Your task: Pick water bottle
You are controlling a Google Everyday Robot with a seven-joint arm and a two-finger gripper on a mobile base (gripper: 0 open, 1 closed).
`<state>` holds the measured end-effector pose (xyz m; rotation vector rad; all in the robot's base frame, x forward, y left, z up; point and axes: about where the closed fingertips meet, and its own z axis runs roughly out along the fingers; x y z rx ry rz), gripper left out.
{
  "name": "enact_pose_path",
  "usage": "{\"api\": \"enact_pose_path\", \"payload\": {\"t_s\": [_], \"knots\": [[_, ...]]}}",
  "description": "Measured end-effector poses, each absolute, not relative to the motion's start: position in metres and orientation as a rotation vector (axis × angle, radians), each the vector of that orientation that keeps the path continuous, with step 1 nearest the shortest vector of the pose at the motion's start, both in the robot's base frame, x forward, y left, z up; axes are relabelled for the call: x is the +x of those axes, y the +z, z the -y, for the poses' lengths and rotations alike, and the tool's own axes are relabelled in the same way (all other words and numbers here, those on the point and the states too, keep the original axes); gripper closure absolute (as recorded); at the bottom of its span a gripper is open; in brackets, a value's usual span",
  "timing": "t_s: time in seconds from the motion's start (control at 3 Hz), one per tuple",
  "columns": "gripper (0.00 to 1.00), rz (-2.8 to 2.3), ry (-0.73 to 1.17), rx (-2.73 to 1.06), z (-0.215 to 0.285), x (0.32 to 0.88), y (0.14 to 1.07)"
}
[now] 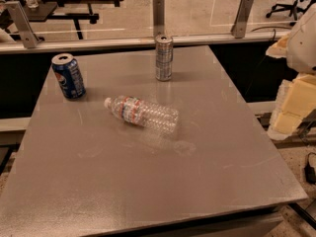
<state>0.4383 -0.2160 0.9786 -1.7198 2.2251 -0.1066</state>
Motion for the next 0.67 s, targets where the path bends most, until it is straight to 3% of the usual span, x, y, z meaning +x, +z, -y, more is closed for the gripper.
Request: {"api": "enact_pose_path", "payload": {"t_s": [0.67], "knots": [[0.00,-2.191,-0.099,-1.725,0.202,0.447,0.981]]}}
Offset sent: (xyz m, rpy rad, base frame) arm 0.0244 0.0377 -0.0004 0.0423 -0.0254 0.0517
